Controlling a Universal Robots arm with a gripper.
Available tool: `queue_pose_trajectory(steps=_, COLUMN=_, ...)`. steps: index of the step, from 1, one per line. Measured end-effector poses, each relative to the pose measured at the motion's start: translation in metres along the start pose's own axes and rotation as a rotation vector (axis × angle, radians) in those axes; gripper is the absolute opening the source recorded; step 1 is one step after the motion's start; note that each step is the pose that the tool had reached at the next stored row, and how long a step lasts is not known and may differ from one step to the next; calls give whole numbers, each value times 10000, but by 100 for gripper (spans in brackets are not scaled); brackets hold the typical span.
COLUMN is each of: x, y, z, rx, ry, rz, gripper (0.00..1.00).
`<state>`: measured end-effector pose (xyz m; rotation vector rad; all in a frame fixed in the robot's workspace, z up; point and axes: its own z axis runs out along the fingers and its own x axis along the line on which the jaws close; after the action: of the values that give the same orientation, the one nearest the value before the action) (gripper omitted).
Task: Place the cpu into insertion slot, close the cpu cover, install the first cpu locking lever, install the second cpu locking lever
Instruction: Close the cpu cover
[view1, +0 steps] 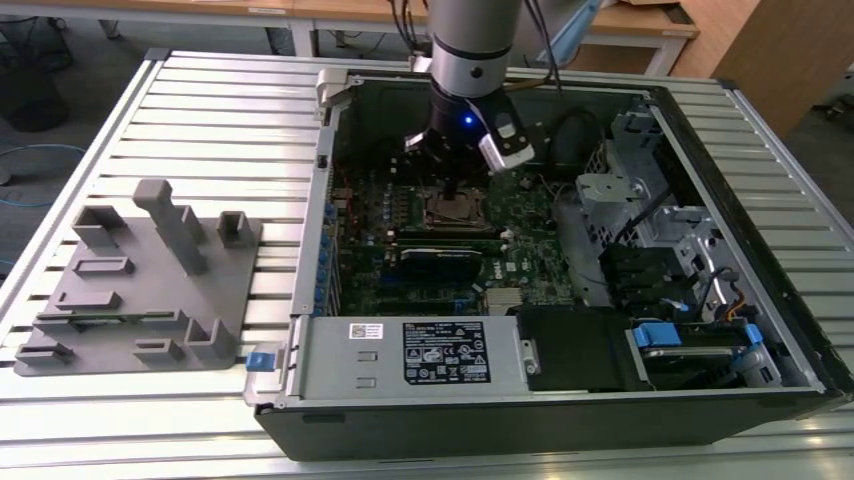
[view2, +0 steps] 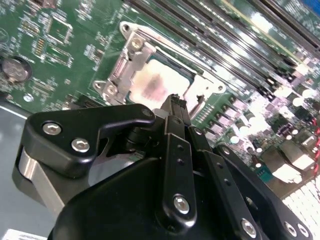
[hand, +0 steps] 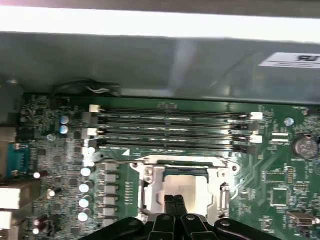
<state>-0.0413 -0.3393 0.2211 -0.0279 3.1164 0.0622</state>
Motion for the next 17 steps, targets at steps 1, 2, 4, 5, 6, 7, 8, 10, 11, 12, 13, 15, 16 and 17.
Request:
queue_pose_trajectory(steps=1, x=-23, y=0, z=2, rx=0, ry=0, rz=1, gripper=11)
queue_pose_trajectory(steps=2, x=-47, y=-1, z=3, rx=0, ry=0, rz=2, gripper=11)
queue_pose_trajectory(steps=4, x=-95, y=-2, z=6, rx=0, ry=-1, rz=1, gripper=11)
queue_pose_trajectory(steps=5, x=-112, y=-3, z=7, rx=0, ry=0, rz=0, gripper=11)
queue_pose_trajectory(steps=6, x=-124, y=-3, z=8, rx=0, ry=0, rz=0, gripper=11)
queue_pose_trajectory(steps=7, x=-129, y=-3, z=8, rx=0, ry=0, rz=1, gripper=11)
queue_pose_trajectory(steps=8, x=-129, y=-3, z=8, rx=1, ry=0, rz=1, gripper=11)
queue_pose_trajectory(steps=10, x=-130, y=-9, z=8, rx=1, ry=0, rz=1, gripper=11)
queue_pose_trajectory(steps=11, x=-130, y=-13, z=8, rx=0, ry=0, rz=1, gripper=11)
queue_pose_trajectory(steps=12, x=-130, y=-13, z=8, rx=0, ry=0, rz=1, gripper=11)
queue_pose_trajectory(steps=13, x=-130, y=-13, z=8, rx=0, ry=0, rz=1, gripper=11)
queue_pose_trajectory(steps=15, x=-130, y=-14, z=8, rx=0, ry=0, rz=1, gripper=11)
queue_pose_trajectory(steps=16, x=-130, y=-14, z=8, rx=0, ry=0, rz=1, gripper=11)
queue_pose_trajectory(steps=17, x=-131, y=-14, z=8, rx=0, ry=0, rz=1, gripper=11)
